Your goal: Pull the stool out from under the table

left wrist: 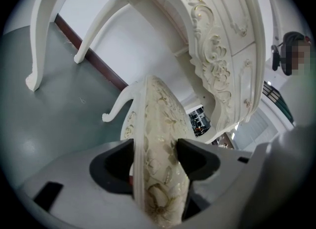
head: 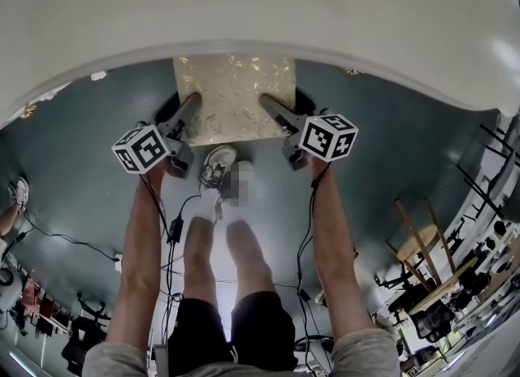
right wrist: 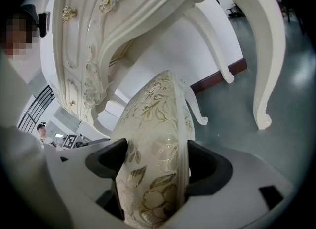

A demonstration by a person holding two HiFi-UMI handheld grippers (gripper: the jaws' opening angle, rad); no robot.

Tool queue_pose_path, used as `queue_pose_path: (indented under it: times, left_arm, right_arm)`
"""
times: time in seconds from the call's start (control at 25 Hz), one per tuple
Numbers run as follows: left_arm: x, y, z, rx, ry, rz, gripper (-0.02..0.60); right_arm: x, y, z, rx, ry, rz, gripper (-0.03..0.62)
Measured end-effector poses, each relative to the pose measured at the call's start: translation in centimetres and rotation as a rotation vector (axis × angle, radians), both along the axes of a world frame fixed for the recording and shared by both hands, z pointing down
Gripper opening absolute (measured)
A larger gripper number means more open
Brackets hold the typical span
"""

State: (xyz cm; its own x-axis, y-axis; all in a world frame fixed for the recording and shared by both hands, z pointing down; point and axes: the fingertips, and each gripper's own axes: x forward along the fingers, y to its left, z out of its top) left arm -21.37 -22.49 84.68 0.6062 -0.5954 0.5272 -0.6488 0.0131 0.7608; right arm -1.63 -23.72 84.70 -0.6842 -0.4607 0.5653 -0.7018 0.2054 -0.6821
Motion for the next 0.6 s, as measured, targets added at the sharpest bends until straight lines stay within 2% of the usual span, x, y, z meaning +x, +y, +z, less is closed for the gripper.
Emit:
queue_pose_path:
  times: [0.32, 0.6]
  left_arm:
    - [-1.0, -0.9, -2.1, 0.049, -0.055, 0.019, 0.276]
    - [1.1, -1.2, -3.8, 0.064, -0.096, 0.051, 0.273]
  right_arm:
    - [-0.5, 0.6, -2.1, 0.002, -0.005, 0.089, 0.387]
    - [1.7, 1.7, -3.8, -0.008, 0.006, 0.17, 0.385]
